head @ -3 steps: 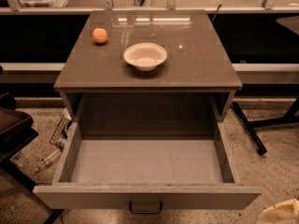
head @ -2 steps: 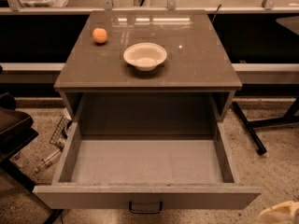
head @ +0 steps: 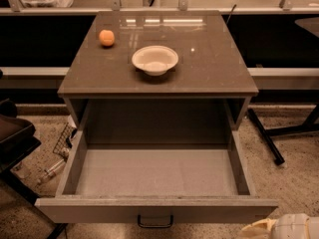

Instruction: Close top drawer

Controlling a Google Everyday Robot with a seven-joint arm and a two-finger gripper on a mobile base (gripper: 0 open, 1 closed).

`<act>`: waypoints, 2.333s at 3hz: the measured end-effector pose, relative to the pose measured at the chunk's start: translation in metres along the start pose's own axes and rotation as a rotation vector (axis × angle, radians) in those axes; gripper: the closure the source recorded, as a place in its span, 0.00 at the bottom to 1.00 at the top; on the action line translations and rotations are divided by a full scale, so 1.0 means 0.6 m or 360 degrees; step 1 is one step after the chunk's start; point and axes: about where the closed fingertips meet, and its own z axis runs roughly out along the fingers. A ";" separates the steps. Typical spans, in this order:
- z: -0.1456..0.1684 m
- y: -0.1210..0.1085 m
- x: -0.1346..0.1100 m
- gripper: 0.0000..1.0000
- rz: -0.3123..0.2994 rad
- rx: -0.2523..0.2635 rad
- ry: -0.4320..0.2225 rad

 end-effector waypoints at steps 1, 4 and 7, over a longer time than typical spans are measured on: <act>0.059 -0.034 0.008 1.00 0.0003 -0.0055 -0.0143; 0.112 -0.133 -0.112 1.00 -0.0228 -0.0094 -0.0249; 0.207 -0.193 -0.237 1.00 -0.0410 -0.0205 -0.0278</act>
Offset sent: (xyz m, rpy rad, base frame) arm 0.0811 0.0257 -0.0606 0.1907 -0.0892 0.0556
